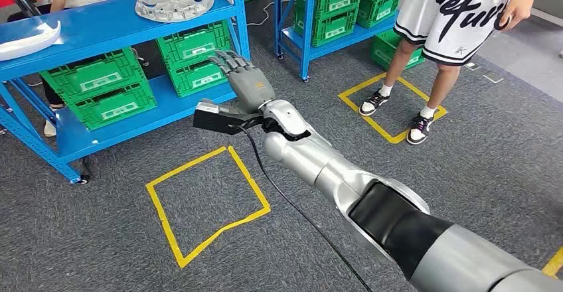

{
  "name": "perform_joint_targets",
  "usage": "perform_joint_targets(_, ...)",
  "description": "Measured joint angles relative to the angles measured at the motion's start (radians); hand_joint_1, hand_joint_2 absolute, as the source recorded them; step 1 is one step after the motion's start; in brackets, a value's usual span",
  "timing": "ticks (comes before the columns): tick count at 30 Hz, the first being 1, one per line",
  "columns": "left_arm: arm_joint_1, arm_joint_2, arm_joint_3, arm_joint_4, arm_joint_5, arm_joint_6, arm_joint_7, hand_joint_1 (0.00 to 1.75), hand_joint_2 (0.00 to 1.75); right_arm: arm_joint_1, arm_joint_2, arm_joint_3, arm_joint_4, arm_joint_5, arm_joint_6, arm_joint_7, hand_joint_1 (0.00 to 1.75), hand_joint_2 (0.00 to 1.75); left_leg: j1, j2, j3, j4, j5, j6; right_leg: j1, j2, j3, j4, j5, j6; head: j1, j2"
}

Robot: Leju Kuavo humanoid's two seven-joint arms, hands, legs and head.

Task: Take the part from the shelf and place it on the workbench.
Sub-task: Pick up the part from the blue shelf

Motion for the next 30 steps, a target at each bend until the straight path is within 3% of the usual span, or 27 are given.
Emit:
perform_joint_targets(2,-0.003,-0.001,0.001,-0.002,-0.005,0.003,0.000,0.00,0.00,-0.008,-0.005,0.035,-0.014,-0.007,0.000,0.002,0.00,0.00,0.004,0.002,0.000,-0.004,0.003,0.002,0.001,0.000,-0.026,0.045,-0.022,0.000,0.002,0.000)
perform_joint_targets(4,-0.010,-0.003,0.004,-0.004,-0.016,0.007,0.000,0.00,0.00,-0.019,-0.015,0.108,-0.038,-0.020,0.000,0.006,0.00,0.00,0.010,0.005,0.000,-0.008,0.005,0.003,0.000,-0.001,-0.098,0.168,-0.066,0.003,0.005,0.000)
perform_joint_targets(6,-0.014,-0.004,0.007,-0.004,-0.025,0.009,0.000,0.00,0.00,-0.021,-0.025,0.180,-0.058,-0.033,0.001,0.009,0.00,0.00,0.013,0.006,0.001,-0.006,0.002,0.000,-0.003,-0.001,-0.168,0.269,-0.078,0.007,0.005,0.000)
perform_joint_targets(7,-0.015,-0.004,0.008,-0.005,-0.029,0.011,0.001,0.00,0.00,-0.021,-0.030,0.211,-0.068,-0.040,0.002,0.010,0.00,0.00,0.015,0.005,0.004,-0.004,-0.002,-0.003,-0.004,-0.002,-0.181,0.269,-0.056,0.008,0.006,0.000)
perform_joint_targets(8,-0.016,-0.004,0.009,-0.005,-0.034,0.014,0.002,0.00,0.00,-0.023,-0.034,0.241,-0.079,-0.046,0.002,0.011,0.00,0.00,0.018,0.005,0.007,-0.001,-0.008,-0.008,-0.005,-0.002,-0.174,0.230,-0.015,0.008,0.006,0.000)
perform_joint_targets(10,-0.017,-0.003,0.013,-0.007,-0.042,0.020,0.003,0.00,0.00,-0.030,-0.040,0.296,-0.098,-0.060,0.002,0.016,0.00,0.00,0.021,0.005,0.011,0.009,-0.024,-0.022,-0.004,-0.007,-0.133,0.108,0.059,0.008,0.006,0.000)
perform_joint_targets(11,-0.019,-0.002,0.015,-0.007,-0.046,0.023,0.005,0.00,0.00,-0.035,-0.042,0.324,-0.107,-0.066,0.003,0.019,0.00,0.00,0.020,0.005,0.008,0.015,-0.032,-0.030,-0.003,-0.009,-0.115,0.061,0.072,0.003,0.007,0.000)
perform_joint_targets(15,-0.025,0.000,0.021,-0.009,-0.055,0.037,0.014,0.00,0.00,-0.044,-0.049,0.413,-0.126,-0.091,0.009,0.025,0.00,0.00,0.020,0.008,0.004,0.017,-0.045,-0.053,0.004,-0.005,-0.105,0.031,0.052,-0.029,0.008,0.000)
perform_joint_targets(17,-0.025,0.001,0.024,-0.010,-0.055,0.041,0.016,0.00,0.00,-0.047,-0.052,0.436,-0.133,-0.098,0.008,0.026,0.00,0.00,0.022,0.004,-0.012,0.058,-0.069,-0.063,0.001,-0.003,-0.096,0.029,0.045,-0.043,0.006,0.000)
perform_joint_targets(18,-0.025,0.002,0.024,-0.010,-0.055,0.042,0.015,0.00,0.00,-0.048,-0.052,0.445,-0.137,-0.100,0.008,0.026,0.00,0.00,0.023,0.000,-0.039,0.112,-0.092,-0.067,0.000,-0.003,-0.091,0.028,0.042,-0.049,0.004,0.000)
perform_joint_targets(20,-0.024,0.003,0.025,-0.010,-0.057,0.042,0.015,0.00,0.00,-0.046,-0.052,0.463,-0.140,-0.102,0.007,0.027,0.00,0.00,0.023,-0.004,-0.130,0.258,-0.139,-0.072,0.001,-0.002,-0.086,0.028,0.036,-0.055,0.003,0.000)
perform_joint_targets(21,-0.022,0.003,0.025,-0.010,-0.058,0.042,0.015,0.00,0.00,-0.043,-0.053,0.471,-0.140,-0.102,0.007,0.027,0.00,0.00,0.023,-0.005,-0.170,0.310,-0.143,-0.072,0.003,0.000,-0.083,0.028,0.034,-0.056,0.003,0.000)
perform_joint_targets(22,-0.020,0.003,0.025,-0.010,-0.060,0.042,0.015,0.00,0.00,-0.041,-0.053,0.478,-0.141,-0.103,0.007,0.027,0.00,0.00,0.023,-0.006,-0.193,0.326,-0.126,-0.070,0.003,0.003,-0.080,0.028,0.031,-0.057,0.003,0.000)
perform_joint_targets(23,-0.018,0.003,0.025,-0.010,-0.061,0.042,0.015,0.00,0.00,-0.039,-0.053,0.483,-0.142,-0.103,0.006,0.028,0.00,0.00,0.023,-0.006,-0.197,0.302,-0.089,-0.067,0.004,0.006,-0.076,0.028,0.028,-0.056,0.003,0.000)
perform_joint_targets(25,-0.017,0.004,0.025,-0.010,-0.064,0.042,0.015,0.00,0.00,-0.039,-0.055,0.491,-0.146,-0.103,0.005,0.028,0.00,0.00,0.022,-0.009,-0.161,0.176,0.005,-0.057,0.005,0.010,-0.065,0.029,0.023,-0.052,0.002,0.000)
perform_joint_targets(26,-0.018,0.005,0.025,-0.010,-0.065,0.042,0.015,0.00,0.00,-0.040,-0.055,0.494,-0.148,-0.104,0.004,0.028,0.00,0.00,0.020,-0.010,-0.140,0.114,0.033,-0.052,0.006,0.012,-0.063,0.029,0.020,-0.048,0.002,0.000)
perform_joint_targets(28,-0.022,0.006,0.025,-0.010,-0.066,0.042,0.015,0.00,0.00,-0.039,-0.056,0.500,-0.150,-0.104,0.004,0.031,0.00,0.00,0.016,-0.012,-0.119,0.058,0.046,-0.045,0.008,0.014,-0.065,0.028,0.020,-0.038,0.001,0.000)
perform_joint_targets(30,-0.024,0.005,0.025,-0.010,-0.067,0.042,0.015,0.00,0.00,-0.038,-0.056,0.507,-0.151,-0.104,0.003,0.035,0.00,0.00,0.015,-0.013,-0.117,0.051,0.046,-0.038,0.008,0.015,-0.066,0.023,0.023,-0.025,0.001,0.000)
